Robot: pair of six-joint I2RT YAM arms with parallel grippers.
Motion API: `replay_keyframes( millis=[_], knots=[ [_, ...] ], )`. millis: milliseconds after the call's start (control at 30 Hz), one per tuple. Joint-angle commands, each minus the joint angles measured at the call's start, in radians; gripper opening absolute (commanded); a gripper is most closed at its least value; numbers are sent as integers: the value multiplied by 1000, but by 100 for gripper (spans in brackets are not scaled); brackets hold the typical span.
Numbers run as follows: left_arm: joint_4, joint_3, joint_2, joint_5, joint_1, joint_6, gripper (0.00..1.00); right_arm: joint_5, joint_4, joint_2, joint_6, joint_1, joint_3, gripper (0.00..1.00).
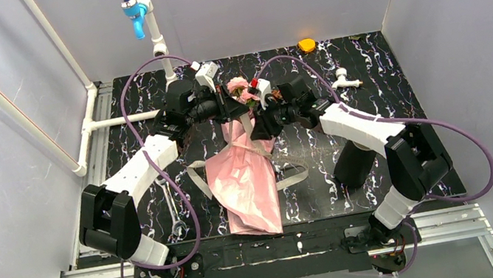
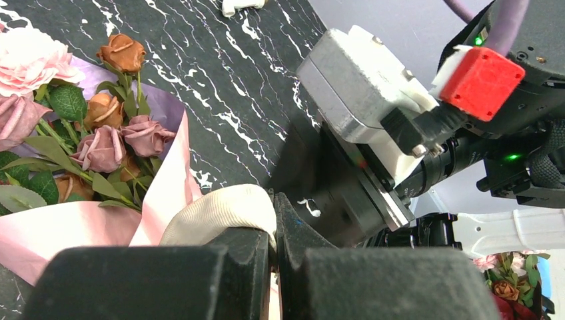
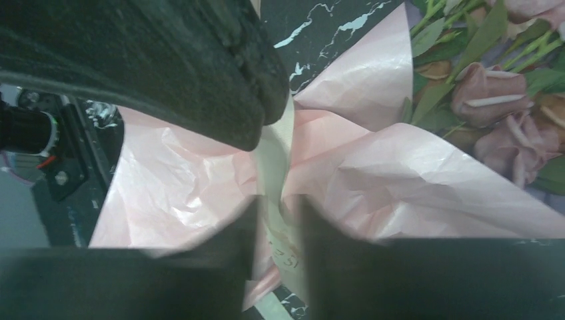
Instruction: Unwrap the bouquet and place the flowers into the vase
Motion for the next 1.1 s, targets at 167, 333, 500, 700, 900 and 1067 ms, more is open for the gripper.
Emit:
replay_keyframes(
  millis=[167,333,500,700,900,1067],
  knots=[
    [10,43,-17,26,4,5,0,-4,61,6,-31,-15,-25,57],
    [10,50,-12,16,4,8,0,-55,84,56,-31,-16,-23,49],
    [10,42,-6,-7,7,5,4,-84,75,38,-22,-16,14,1],
    [10,-31,-31,6,49,74,51,-69,46,-41,59,-23,91,1],
    [-47,-139,-192,109,57,357,59,-73,88,-2,176,-64,116,1],
    [-105,-222,-235,103,28,482,58,-109,196,34,303,-72,187,1]
  ],
)
